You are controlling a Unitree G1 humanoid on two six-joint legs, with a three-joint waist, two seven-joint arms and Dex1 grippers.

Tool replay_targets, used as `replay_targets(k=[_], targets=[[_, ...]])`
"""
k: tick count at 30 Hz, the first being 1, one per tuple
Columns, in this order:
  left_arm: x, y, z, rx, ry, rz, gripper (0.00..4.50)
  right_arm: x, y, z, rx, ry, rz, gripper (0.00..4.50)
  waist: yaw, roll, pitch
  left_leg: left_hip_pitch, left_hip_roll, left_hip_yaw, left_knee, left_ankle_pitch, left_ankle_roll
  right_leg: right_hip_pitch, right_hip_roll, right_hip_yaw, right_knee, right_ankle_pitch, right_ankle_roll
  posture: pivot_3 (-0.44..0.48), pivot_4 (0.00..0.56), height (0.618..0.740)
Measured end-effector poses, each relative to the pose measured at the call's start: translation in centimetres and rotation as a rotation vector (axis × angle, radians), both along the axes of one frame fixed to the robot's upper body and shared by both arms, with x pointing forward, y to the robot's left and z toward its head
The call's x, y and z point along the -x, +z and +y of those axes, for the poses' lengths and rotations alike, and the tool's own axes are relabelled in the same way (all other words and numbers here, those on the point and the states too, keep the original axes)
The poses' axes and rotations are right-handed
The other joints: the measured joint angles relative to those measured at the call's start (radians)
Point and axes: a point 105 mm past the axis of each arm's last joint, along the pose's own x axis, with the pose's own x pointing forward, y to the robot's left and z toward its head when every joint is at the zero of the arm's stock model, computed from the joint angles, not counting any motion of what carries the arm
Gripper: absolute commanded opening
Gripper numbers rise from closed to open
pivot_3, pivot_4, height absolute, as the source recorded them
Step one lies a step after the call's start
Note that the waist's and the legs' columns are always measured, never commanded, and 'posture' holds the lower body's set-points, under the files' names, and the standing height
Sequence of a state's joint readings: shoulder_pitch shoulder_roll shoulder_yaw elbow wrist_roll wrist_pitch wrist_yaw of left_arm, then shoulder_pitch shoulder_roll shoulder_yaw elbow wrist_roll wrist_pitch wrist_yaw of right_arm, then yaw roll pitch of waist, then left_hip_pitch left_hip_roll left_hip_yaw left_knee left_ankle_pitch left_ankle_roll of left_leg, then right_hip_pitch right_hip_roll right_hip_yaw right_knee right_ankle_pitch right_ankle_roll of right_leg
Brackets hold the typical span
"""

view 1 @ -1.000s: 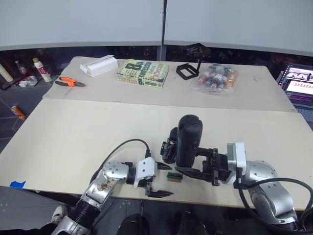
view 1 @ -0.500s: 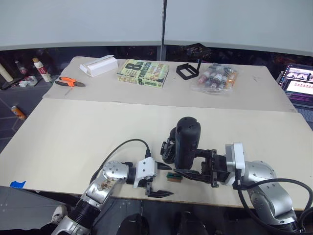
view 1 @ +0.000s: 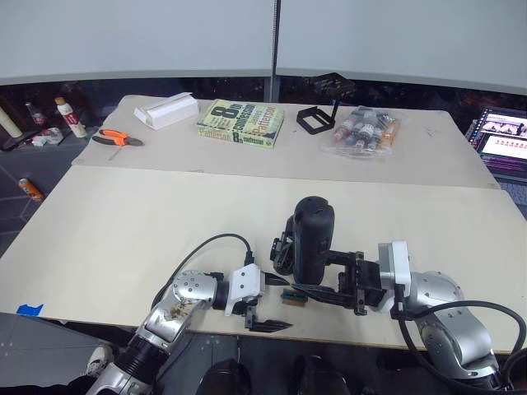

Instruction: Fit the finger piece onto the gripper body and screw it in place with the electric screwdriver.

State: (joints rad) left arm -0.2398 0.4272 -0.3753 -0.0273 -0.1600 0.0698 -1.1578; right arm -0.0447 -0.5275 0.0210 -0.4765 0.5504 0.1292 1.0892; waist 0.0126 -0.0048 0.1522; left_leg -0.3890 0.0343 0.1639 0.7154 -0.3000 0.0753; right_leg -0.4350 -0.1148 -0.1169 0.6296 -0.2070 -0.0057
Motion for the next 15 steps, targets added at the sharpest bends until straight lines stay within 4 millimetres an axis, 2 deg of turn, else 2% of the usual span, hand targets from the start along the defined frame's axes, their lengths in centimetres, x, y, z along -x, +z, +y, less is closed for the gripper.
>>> replay_targets(k=[15], targets=[[-0.01, -0.01, 0.08, -0.002, 0.001, -0.001, 4.50, -0.22, -0.08, 0.05, -0.023, -0.016, 0.021, 1.92, -0.001, 0.000, 0.000, 0.000, 0.000, 0.000, 0.000, 0.000, 0.000, 0.000, 0.000, 0.000, 0.000, 0.000, 0.000, 0.000, 0.150, 0.740]])
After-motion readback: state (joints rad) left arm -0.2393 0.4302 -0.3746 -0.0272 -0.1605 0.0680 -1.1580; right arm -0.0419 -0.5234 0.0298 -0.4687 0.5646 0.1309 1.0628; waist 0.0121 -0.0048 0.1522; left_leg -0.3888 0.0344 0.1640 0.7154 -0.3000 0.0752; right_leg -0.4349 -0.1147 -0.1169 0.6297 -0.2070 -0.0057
